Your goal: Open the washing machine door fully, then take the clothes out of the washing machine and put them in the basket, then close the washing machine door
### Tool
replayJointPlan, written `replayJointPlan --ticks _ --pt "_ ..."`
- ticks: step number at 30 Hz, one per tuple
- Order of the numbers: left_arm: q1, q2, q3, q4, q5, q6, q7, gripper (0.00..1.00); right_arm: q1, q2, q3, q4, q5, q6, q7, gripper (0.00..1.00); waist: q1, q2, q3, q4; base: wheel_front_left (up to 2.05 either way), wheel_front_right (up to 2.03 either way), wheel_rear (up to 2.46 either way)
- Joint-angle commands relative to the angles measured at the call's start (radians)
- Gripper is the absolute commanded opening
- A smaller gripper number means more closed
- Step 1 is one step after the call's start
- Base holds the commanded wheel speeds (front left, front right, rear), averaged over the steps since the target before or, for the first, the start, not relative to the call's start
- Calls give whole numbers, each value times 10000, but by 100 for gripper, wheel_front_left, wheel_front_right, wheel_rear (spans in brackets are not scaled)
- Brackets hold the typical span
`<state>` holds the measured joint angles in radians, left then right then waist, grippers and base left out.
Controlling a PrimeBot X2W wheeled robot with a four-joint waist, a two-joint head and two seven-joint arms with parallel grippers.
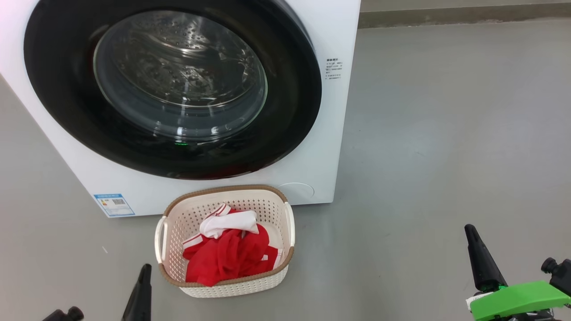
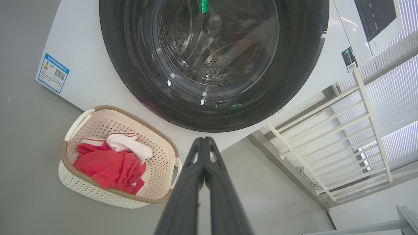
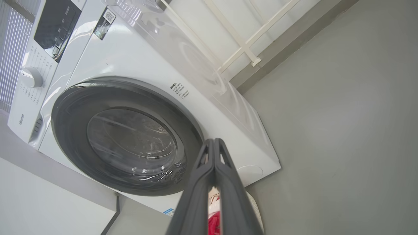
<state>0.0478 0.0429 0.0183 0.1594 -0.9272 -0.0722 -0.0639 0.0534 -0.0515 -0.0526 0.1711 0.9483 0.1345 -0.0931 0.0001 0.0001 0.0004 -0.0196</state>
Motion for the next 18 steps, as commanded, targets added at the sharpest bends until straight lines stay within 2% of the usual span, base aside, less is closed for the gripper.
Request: replayJointPlan --ticks 1,18 --pt "-509 107 255 -163 -365 -138 57 0 -500 -152 55 -195 362 -20 71 0 -1 -1 1 5 0 0 0" --pt "-846 119 453 167 -2477 -283 589 0 -848 -201 -19 98 2501 -26 602 0 -1 -1 10 67 0 0 0"
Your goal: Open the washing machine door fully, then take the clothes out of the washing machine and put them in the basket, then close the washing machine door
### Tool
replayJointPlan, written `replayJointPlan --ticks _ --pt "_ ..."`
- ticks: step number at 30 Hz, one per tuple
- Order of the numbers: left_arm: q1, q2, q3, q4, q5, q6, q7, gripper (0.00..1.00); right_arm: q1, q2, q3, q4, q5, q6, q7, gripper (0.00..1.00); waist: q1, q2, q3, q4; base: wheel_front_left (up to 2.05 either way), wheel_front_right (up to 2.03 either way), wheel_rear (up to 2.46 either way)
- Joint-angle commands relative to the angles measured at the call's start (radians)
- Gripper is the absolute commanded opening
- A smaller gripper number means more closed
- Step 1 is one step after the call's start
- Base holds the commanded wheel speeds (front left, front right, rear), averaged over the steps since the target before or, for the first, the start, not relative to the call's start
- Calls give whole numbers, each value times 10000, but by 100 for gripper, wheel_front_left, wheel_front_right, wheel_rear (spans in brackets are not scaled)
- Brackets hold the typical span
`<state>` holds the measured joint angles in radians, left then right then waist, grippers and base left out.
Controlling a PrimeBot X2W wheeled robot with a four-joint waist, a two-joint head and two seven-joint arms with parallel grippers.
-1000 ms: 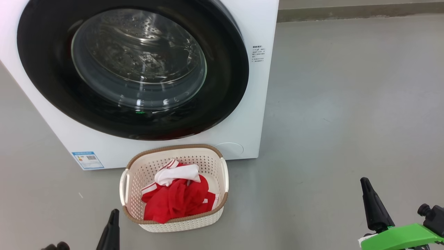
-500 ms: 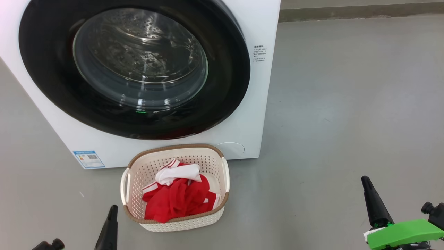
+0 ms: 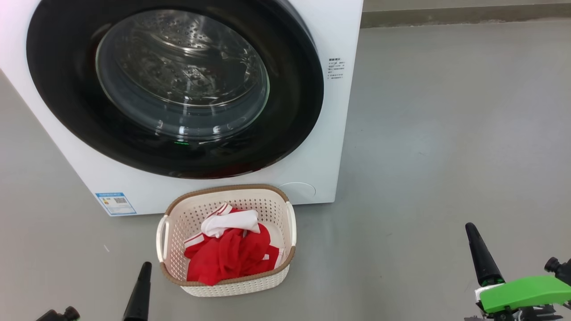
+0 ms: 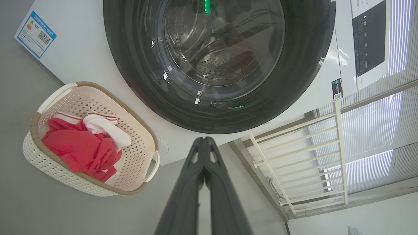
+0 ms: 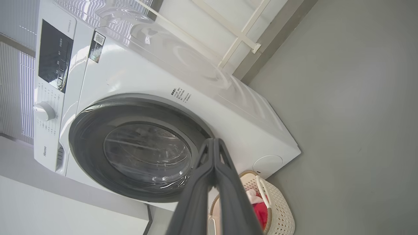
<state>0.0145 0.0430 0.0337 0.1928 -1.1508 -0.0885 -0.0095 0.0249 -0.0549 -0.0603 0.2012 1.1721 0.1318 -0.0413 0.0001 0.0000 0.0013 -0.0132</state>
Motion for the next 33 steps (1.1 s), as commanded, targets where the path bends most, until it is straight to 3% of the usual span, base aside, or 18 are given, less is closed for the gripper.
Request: replayJointPlan --ticks 1,33 --pt "-532 117 311 -148 -358 -128 74 0 -582 -169 53 -186 382 0 114 0 0 0 1 6 0 0 0" --pt "-1113 129 662 420 -3982 -377 999 0 -1185 -221 -119 320 4024 -9 1064 0 0 0 16 113 0 0 0"
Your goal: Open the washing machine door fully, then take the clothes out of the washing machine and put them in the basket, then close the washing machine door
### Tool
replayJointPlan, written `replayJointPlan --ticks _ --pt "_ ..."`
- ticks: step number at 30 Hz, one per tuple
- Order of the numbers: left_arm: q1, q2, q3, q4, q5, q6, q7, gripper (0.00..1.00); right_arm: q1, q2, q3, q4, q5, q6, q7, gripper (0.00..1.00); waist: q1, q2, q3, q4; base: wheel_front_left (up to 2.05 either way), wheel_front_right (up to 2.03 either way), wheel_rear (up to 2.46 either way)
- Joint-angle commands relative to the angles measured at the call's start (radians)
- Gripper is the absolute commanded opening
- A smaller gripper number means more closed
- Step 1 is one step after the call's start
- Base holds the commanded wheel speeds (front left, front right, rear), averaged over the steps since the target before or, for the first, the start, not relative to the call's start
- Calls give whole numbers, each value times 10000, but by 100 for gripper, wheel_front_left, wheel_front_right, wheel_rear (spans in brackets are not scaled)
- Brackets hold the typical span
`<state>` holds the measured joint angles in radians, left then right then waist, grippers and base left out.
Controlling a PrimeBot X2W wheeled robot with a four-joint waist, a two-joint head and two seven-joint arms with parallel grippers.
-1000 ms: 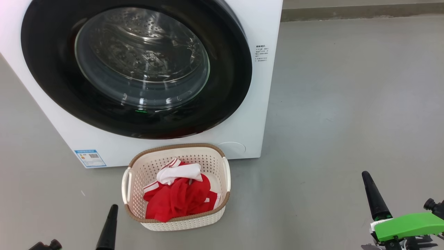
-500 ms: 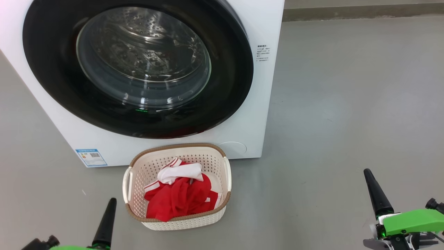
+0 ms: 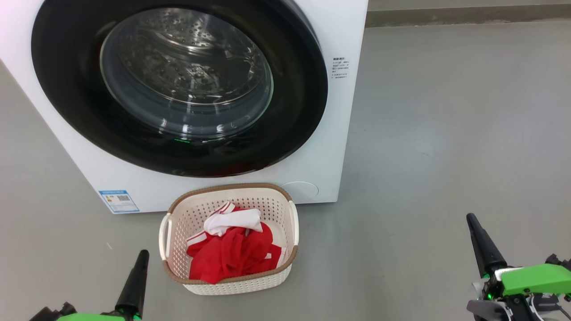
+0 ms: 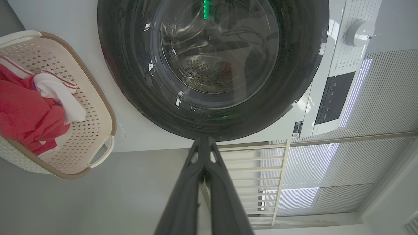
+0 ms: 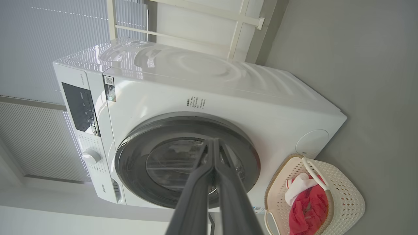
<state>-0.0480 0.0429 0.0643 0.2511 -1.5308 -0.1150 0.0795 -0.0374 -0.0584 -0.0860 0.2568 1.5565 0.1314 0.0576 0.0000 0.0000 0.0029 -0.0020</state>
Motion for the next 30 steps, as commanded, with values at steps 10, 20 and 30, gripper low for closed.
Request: replayJointPlan --ticks 10,20,30 --pt "-594 129 425 -60 -835 -157 282 0 -673 -179 83 -143 821 -7 266 0 0 0 3 20 0 0 0" --pt "-595 122 435 -60 -826 -157 290 0 -676 -152 45 -140 790 -7 296 0 0 0 3 20 0 0 0" --pt "-596 115 445 -60 -818 -157 298 0 -679 -125 7 -137 758 -7 327 0 0 0 3 20 0 0 0"
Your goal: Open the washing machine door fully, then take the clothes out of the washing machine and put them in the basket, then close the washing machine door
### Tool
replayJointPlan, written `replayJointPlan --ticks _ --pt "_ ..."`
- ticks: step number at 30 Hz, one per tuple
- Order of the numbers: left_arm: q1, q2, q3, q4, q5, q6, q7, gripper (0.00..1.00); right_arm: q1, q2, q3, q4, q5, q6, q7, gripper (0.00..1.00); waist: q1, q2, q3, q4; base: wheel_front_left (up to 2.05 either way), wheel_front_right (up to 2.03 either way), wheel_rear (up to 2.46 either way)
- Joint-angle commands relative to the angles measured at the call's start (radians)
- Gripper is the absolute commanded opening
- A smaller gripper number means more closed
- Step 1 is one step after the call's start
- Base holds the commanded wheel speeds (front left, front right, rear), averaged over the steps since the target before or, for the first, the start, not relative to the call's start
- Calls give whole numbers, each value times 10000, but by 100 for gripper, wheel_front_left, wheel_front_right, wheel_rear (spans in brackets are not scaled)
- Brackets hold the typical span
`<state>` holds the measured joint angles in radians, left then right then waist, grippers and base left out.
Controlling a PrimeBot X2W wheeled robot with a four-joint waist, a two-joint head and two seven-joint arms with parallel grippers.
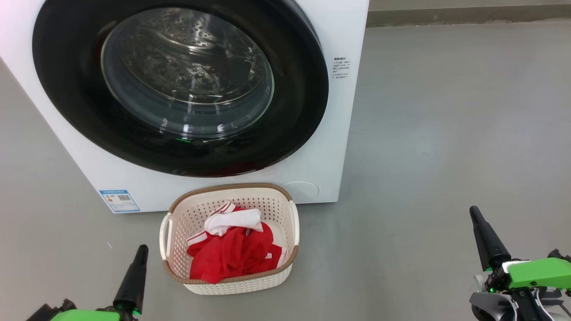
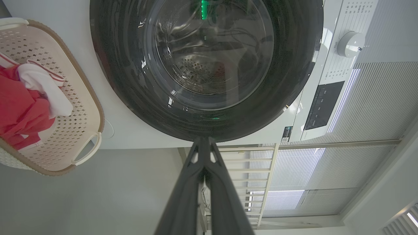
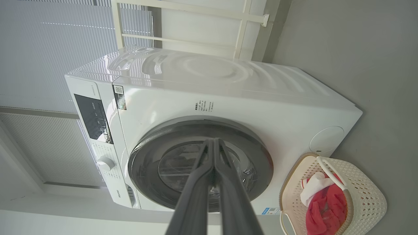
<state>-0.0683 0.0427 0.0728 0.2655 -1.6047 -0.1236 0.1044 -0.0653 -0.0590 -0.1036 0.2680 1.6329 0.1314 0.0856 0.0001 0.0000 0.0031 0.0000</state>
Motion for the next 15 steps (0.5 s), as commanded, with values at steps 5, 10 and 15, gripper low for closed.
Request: replayJointPlan --ticks 5,10,15 --pt "-394 107 376 -204 -67 -71 61 0 -405 -75 121 -244 -58 -7 97 0 -1 0 0 0 0 0 0" --pt "-394 104 380 -204 -64 -71 64 0 -406 -65 106 -243 -70 -7 109 0 -1 0 0 0 0 0 0" --pt "-395 102 383 -204 -62 -71 66 0 -408 -55 93 -243 -81 -7 120 0 -1 0 0 0 0 0 0"
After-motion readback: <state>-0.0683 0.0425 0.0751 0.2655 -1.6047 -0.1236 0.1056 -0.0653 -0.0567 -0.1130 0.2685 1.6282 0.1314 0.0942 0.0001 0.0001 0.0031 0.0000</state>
